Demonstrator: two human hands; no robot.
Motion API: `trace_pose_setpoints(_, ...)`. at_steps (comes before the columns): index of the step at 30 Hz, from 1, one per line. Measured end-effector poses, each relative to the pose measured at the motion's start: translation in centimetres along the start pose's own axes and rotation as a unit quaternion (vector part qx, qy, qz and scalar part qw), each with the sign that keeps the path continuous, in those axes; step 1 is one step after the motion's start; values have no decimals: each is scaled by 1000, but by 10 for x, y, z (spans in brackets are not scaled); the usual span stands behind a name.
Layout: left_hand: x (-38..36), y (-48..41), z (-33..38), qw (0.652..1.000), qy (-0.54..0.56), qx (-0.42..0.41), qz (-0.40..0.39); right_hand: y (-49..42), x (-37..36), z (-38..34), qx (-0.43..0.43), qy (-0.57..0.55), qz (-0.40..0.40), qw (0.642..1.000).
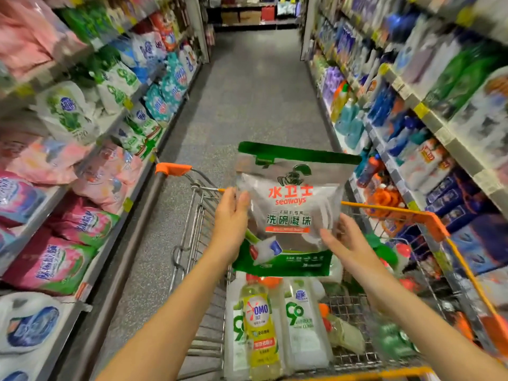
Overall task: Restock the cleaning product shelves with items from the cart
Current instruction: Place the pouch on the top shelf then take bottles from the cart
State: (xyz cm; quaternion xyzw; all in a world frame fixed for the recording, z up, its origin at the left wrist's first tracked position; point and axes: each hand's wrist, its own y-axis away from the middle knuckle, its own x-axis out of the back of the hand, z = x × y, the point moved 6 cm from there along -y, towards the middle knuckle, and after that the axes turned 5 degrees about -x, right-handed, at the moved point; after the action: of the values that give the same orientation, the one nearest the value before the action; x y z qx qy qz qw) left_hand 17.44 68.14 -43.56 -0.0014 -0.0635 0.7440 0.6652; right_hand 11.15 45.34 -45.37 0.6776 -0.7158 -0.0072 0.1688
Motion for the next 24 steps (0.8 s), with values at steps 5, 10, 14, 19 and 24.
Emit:
trace_pose_setpoints(5, -48, 31, 57, 992, 105, 26, -64, 40, 54, -14, 58, -188, 58, 979)
trace_pose_setpoints(10, -95, 72, 95, 988, 100, -25, -112, 94, 108, -22, 142, -150, 147, 967)
trace_pose_setpoints(14, -136, 107, 131, 979, 110, -67, -159, 145, 163, -28, 179, -130, 223, 949)
trace_pose_setpoints(19, -208, 171, 156, 949, 56, -92, -296, 212, 237, -38, 190, -134, 295, 927)
trace_pose_setpoints(24, -290, 206, 190, 942, 76, -144, -294, 277, 309, -49, 176, -94, 364, 910)
